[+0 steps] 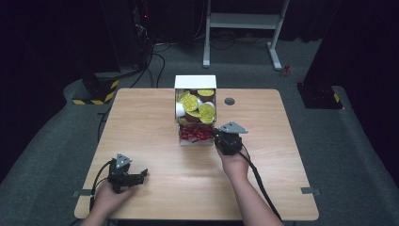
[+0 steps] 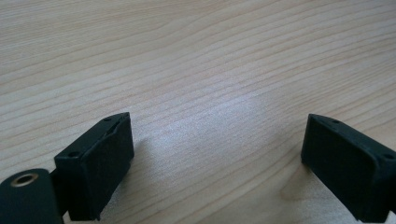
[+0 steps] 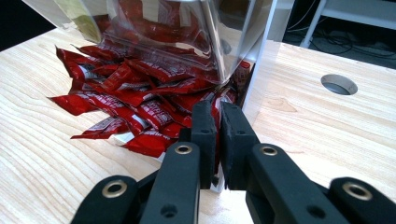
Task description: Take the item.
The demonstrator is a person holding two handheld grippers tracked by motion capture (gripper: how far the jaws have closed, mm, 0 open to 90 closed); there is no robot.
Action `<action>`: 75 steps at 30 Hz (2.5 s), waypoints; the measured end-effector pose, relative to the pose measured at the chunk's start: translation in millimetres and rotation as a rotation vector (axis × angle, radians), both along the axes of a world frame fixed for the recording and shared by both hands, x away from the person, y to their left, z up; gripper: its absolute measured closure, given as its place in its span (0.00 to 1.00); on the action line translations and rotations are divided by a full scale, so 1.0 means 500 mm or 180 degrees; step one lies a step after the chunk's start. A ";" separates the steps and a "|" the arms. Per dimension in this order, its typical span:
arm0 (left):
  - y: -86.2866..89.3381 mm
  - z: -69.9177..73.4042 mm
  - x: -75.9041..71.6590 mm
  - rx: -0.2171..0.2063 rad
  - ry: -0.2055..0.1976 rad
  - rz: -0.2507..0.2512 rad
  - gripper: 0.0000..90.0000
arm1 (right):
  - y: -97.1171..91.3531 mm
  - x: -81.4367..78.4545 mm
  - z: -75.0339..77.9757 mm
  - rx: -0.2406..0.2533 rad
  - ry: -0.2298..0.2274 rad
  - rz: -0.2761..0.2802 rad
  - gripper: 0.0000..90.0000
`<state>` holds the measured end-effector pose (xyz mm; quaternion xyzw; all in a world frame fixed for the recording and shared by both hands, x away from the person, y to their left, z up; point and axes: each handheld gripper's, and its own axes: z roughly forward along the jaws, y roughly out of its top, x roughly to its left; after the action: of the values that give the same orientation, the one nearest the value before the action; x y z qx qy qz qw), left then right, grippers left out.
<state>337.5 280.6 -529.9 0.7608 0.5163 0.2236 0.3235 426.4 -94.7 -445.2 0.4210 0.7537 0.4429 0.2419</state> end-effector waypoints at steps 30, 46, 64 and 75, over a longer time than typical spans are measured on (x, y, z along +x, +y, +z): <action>0.000 0.000 0.000 -0.0003 0.0001 0.0000 0.11 | -0.021 -0.049 0.017 0.0054 -0.0157 0.0076 0.97; 0.000 0.000 0.000 -0.0003 0.0001 0.0000 0.11 | -0.040 -0.069 0.023 0.0138 -0.0196 0.0081 0.97; 0.000 0.000 0.000 -0.0002 -0.0001 0.0000 0.11 | -0.058 -0.102 0.037 0.0172 -0.0270 0.0097 0.98; 0.000 0.000 0.000 -0.0001 0.0000 0.0000 0.11 | -0.081 -0.123 0.039 0.0256 -0.0295 0.0071 0.98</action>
<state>337.6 280.6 -529.9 0.7608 0.5163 0.2234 0.3236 365.0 -135.0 -425.8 0.4010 0.7279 0.4946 0.2545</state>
